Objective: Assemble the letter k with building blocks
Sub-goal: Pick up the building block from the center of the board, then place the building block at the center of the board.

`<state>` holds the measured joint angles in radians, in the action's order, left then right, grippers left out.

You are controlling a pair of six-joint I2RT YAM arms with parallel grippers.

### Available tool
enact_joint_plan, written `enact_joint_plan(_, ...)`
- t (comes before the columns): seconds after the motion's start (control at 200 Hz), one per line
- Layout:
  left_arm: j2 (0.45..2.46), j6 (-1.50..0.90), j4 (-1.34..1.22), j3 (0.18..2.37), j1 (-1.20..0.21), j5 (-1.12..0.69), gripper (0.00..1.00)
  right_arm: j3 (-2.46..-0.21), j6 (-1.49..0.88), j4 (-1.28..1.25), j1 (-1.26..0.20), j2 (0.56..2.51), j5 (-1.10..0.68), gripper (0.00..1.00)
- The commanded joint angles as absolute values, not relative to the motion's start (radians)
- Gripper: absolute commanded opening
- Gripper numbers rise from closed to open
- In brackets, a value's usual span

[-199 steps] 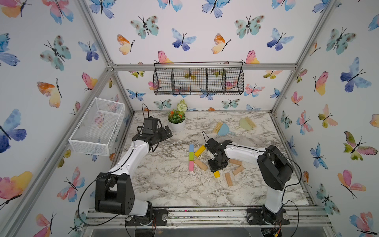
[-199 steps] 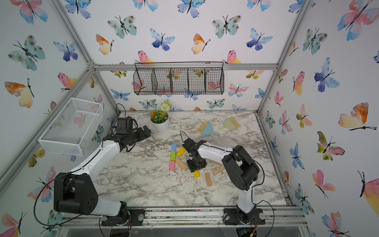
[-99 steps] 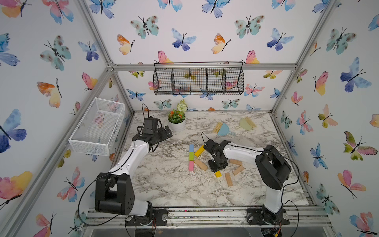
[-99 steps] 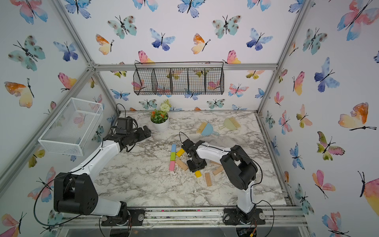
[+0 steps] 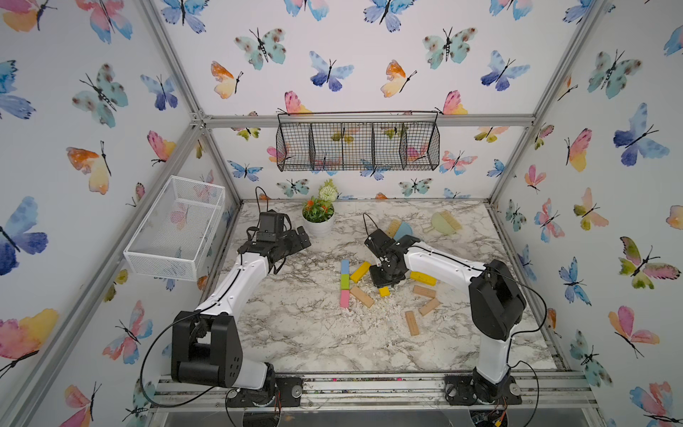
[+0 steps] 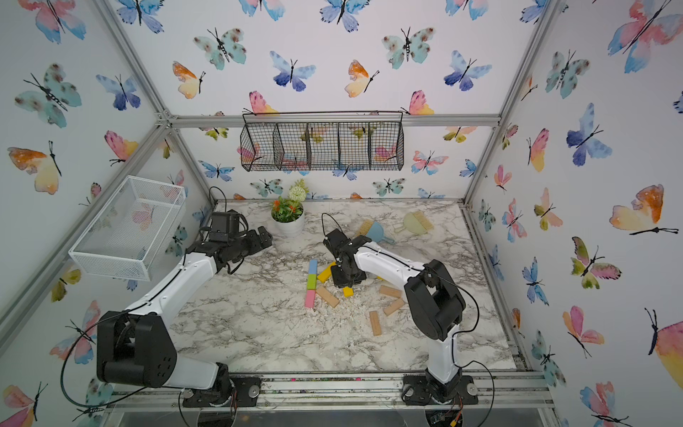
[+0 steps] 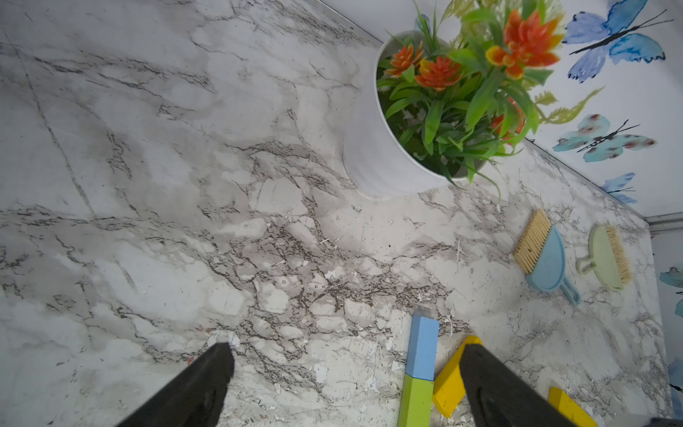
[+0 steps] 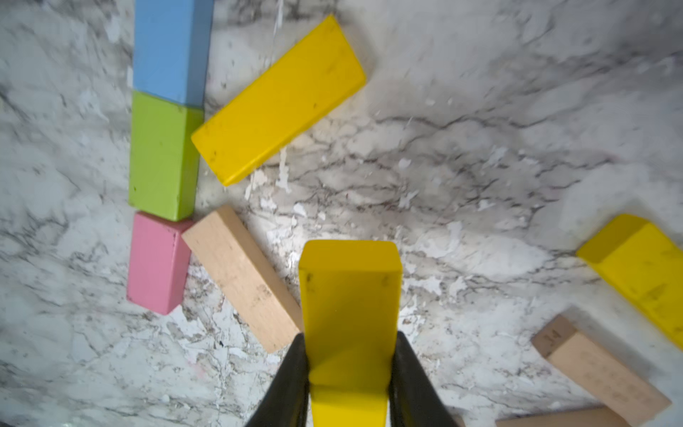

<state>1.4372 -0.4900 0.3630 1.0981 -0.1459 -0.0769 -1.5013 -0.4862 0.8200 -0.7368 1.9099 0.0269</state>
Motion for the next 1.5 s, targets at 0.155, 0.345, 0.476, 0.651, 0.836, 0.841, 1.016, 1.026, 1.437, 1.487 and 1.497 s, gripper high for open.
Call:
enact_joint_plan(0.155, 1.409, -0.490, 0.372, 1.097, -0.147, -0.087, 0.99, -1.620, -0.479, 0.844, -0.602, 1.975, -0.006, 0.20)
enact_joint_plan(0.345, 1.413, -0.490, 0.372, 1.095, -0.146, -0.087, 0.99, -1.703, -0.454, 0.859, -0.588, 2.067, -0.031, 0.20)
enact_joint_plan(0.476, 1.417, -0.491, 0.374, 1.095, -0.147, -0.089, 0.99, -1.738, -0.446, 0.876, -0.586, 2.122, -0.034, 0.20)
enact_joint_plan(0.651, 1.417, -0.491, 0.373, 1.095, -0.146, -0.088, 0.99, -1.732, -0.448, 0.853, -0.578, 2.147, -0.049, 0.20)
enact_joint_plan(0.836, 1.420, -0.491, 0.374, 1.095, -0.146, -0.097, 0.98, -1.734, -0.452, 0.847, -0.572, 2.165, -0.051, 0.20)
enact_joint_plan(0.841, 1.420, -0.491, 0.374, 1.095, -0.146, -0.097, 0.98, -1.733, -0.452, 0.847, -0.572, 2.166, -0.052, 0.20)
enact_joint_plan(1.016, 1.419, -0.491, 0.374, 1.095, -0.147, -0.092, 0.98, -1.724, -0.464, 0.839, -0.573, 2.180, -0.063, 0.20)
enact_joint_plan(1.026, 1.419, -0.491, 0.373, 1.094, -0.146, -0.092, 0.98, -1.724, -0.464, 0.839, -0.572, 2.180, -0.062, 0.20)
enact_joint_plan(1.437, 1.419, -0.489, 0.373, 1.095, -0.146, -0.092, 0.98, -1.689, -0.471, 0.838, -0.557, 2.152, -0.044, 0.20)
enact_joint_plan(1.487, 1.419, -0.489, 0.374, 1.096, -0.147, -0.091, 0.98, -1.656, -0.480, 0.827, -0.537, 2.134, -0.050, 0.20)
enact_joint_plan(1.497, 1.419, -0.489, 0.374, 1.096, -0.146, -0.092, 0.98, -1.647, -0.482, 0.823, -0.532, 2.129, -0.054, 0.20)
